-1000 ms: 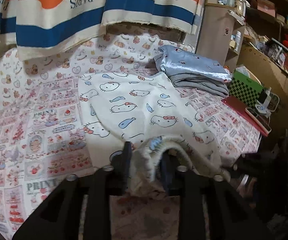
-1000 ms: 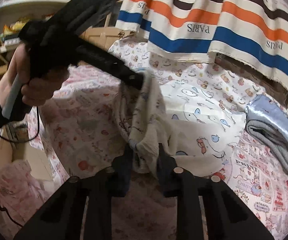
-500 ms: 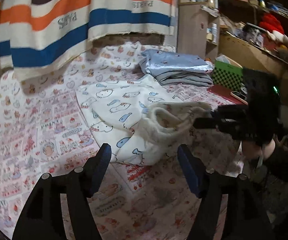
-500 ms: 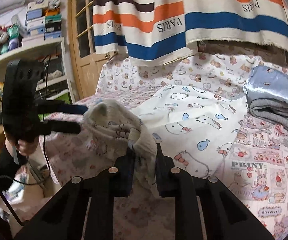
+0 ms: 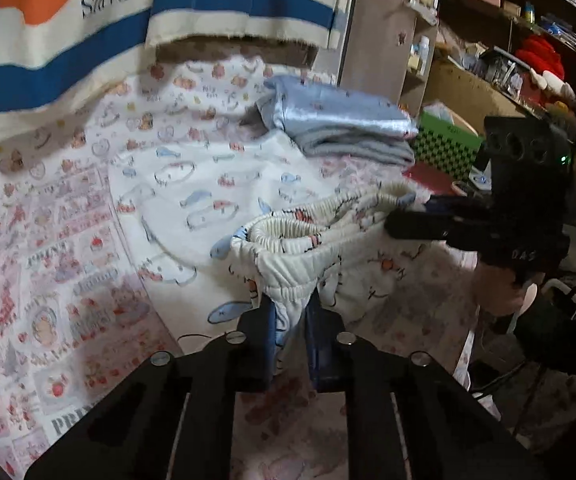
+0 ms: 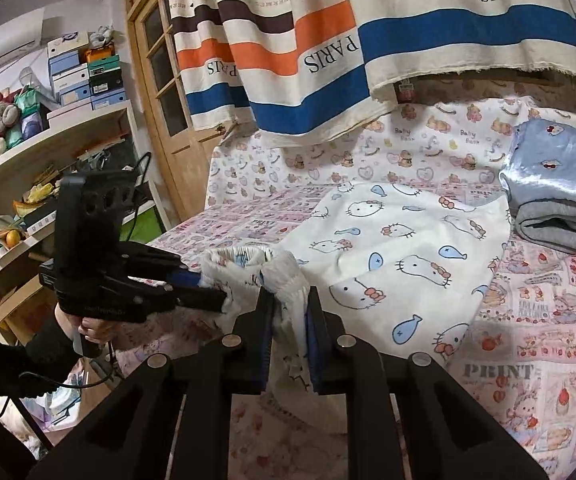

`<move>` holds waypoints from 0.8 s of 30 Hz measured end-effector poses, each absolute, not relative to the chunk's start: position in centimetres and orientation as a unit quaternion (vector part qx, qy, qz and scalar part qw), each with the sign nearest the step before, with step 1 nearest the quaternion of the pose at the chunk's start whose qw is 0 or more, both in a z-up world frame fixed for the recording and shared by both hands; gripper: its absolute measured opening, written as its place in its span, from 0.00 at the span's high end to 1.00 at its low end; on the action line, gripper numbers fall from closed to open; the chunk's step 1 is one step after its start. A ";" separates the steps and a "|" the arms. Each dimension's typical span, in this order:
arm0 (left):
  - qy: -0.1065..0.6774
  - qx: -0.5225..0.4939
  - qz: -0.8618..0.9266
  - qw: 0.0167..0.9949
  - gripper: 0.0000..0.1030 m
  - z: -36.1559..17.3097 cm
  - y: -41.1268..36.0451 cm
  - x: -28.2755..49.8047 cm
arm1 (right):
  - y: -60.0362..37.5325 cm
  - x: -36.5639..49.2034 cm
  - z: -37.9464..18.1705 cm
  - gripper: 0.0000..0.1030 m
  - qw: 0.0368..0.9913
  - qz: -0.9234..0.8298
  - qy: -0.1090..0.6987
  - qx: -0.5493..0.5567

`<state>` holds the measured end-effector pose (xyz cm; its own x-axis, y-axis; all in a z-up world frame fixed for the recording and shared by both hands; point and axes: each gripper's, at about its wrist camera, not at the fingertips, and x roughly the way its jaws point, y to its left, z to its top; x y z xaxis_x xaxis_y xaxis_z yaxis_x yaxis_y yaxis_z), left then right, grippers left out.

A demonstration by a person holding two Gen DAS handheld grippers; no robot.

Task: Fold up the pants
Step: 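Grip the elastic waistband with both tools and fold it over the legs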

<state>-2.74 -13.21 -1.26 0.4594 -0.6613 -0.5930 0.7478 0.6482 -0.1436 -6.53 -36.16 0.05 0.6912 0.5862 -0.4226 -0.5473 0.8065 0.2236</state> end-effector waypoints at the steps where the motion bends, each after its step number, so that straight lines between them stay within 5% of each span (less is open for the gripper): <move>1: 0.312 0.066 -0.412 0.854 0.89 -0.9 -13.2 -2.7 | -36.2 -6.4 0.3 0.86 0.919 0.309 0.242 0.041; 10: 0.325 0.086 -0.365 0.868 0.89 2.7 -15.4 2.4 | -36.1 -0.8 4.2 0.86 0.929 0.277 0.244 0.027; 18: 0.362 0.107 -0.347 0.858 0.88 0.6 -16.6 5.2 | -36.4 3.0 2.0 0.86 0.923 0.246 0.295 0.031; 24: 0.362 0.124 -0.313 0.869 0.66 -0.6 -17.0 6.2 | -36.2 4.5 0.3 0.86 0.926 0.183 0.330 0.010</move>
